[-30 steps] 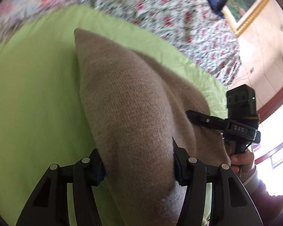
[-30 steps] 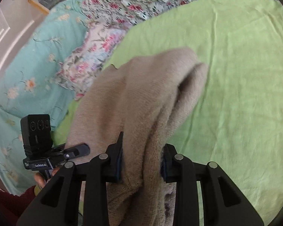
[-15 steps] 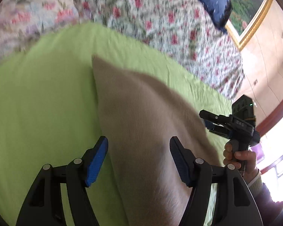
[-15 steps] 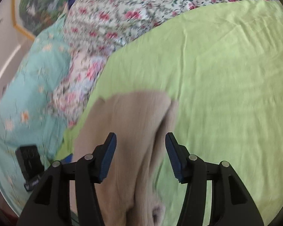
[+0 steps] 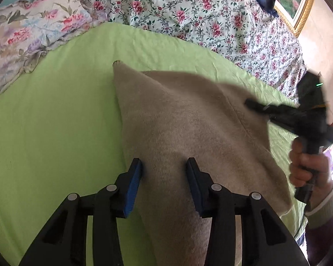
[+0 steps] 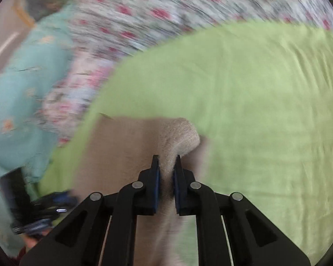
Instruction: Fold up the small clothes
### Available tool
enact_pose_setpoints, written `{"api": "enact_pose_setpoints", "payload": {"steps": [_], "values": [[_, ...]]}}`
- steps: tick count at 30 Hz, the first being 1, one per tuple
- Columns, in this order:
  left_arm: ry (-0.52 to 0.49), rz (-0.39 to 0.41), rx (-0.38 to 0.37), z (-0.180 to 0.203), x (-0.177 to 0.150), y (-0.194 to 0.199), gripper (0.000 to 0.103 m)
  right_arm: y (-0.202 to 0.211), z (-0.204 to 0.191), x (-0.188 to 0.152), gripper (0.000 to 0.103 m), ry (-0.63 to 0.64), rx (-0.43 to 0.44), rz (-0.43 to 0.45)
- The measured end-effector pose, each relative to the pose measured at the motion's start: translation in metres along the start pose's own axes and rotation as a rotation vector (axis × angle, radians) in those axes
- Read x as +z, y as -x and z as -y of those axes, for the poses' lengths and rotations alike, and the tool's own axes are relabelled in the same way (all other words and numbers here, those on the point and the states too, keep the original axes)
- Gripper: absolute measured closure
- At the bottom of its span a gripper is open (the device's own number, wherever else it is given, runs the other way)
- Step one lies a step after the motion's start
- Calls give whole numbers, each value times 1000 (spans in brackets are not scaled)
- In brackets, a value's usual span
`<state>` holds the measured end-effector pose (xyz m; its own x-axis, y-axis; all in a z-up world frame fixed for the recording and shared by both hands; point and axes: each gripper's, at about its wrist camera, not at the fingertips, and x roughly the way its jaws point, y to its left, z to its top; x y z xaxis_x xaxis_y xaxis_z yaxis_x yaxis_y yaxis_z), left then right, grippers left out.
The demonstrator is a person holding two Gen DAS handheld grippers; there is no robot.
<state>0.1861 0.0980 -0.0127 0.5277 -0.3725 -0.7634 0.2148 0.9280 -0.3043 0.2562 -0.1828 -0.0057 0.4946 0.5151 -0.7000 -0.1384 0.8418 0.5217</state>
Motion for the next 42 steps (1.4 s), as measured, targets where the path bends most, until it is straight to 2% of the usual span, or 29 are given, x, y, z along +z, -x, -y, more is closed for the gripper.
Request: {"api": "enact_pose_setpoints", "payload": {"steps": [1,4,8,10,12,15,20,22,25,30,32,33,35,37,38,39,40,42], "values": [[-3,-1,1,0,0,1,61,-6,12,-2,85,-44,26,-15],[-23,10,3,7,-2,12,61,6,19,-7,79,-95,41,2],[-45,46,-25,13,-16,44,61,44,9,-28,77,-83,77,57],[-64,72,-37,17,-30,65,60,66,5,-49,77,-77,105,67],[-76,89,-55,20,-48,84,56,77,0,-67,76,-74,124,68],[-83,91,-71,24,-74,99,43,92,-11,-102,76,-58,129,59],[-87,46,-46,30,-106,99,43,108,-27,-128,74,-2,52,86],[-82,45,-43,30,-104,99,43,117,-34,-128,74,12,67,117],[-79,95,-57,35,-92,107,43,121,-47,-122,74,39,82,146],[-102,156,-201,50,-60,102,43,98,-58,-113,74,47,169,114],[-103,135,-236,54,-51,87,43,76,-53,-110,74,17,120,74],[-101,99,-266,55,-48,74,43,66,-48,-109,74,-2,112,50],[-98,19,-244,52,-51,49,45,45,-35,-113,74,-28,81,-4],[-111,-59,-217,48,-62,29,52,32,-20,-120,81,-41,53,-49],[-111,-76,-208,45,-67,23,61,30,-13,-124,85,-50,52,-52],[-104,-100,-214,42,-77,18,63,30,-5,-128,98,-60,54,-44],[-100,-107,-218,41,-83,16,65,30,2,-129,103,-76,55,-40],[-87,-96,-225,40,-92,18,66,33,13,-134,103,-116,85,-38]]}}
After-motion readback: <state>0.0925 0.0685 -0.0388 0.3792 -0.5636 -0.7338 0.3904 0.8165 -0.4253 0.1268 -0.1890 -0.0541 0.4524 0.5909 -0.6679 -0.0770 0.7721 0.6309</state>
